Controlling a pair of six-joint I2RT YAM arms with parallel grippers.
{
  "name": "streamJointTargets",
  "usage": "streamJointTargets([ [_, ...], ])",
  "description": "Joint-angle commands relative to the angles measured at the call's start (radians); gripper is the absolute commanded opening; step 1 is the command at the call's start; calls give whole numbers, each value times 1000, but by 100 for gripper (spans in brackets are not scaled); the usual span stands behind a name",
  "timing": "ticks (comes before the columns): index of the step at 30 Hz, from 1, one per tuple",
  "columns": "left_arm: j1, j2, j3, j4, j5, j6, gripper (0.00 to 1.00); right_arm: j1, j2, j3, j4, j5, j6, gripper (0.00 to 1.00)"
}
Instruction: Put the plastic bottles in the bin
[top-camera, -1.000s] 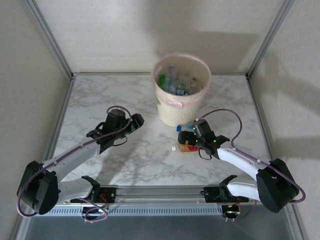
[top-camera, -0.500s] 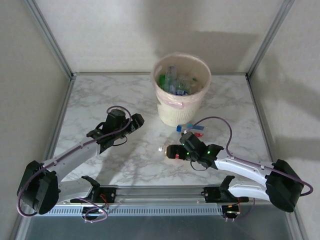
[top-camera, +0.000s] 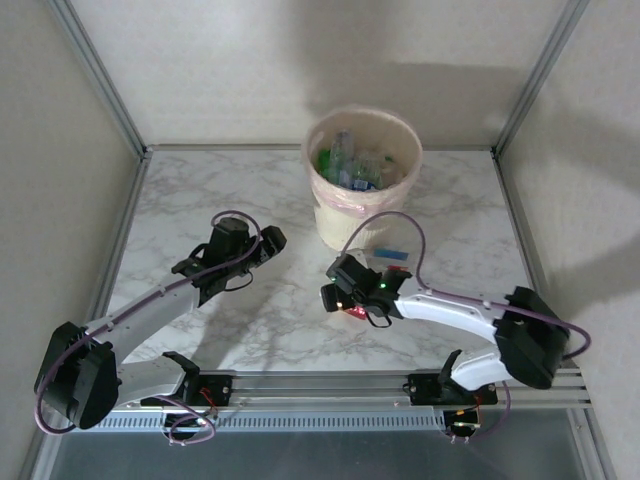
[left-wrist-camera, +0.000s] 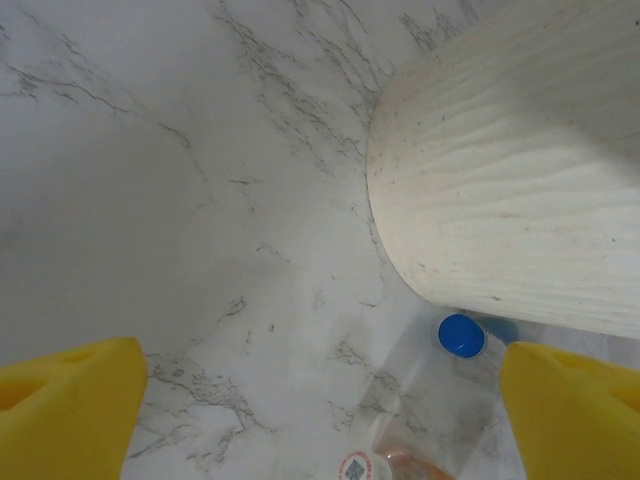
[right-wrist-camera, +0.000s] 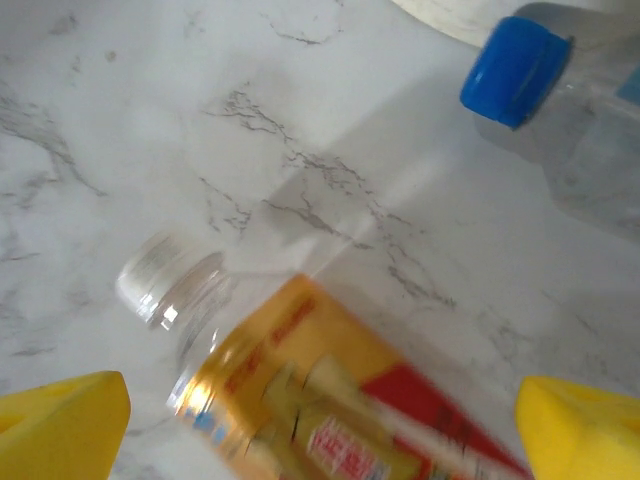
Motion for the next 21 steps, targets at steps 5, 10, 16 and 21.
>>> streamJointTargets([
  [5, 36, -49, -17, -26, 15, 18, 91, -36, 67, 23, 41, -2, -141, 99],
  [10, 51, -52, -32, -9, 27, 14, 92, -20, 21, -45, 73, -89, -121, 99],
  [16, 53, -40, -28, 2, 40, 9, 91, 10, 64, -61, 34, -72, -57, 95],
  [21, 59, -45, -34, -2, 40, 12, 91, 9, 47, -84, 40, -67, -25, 87],
])
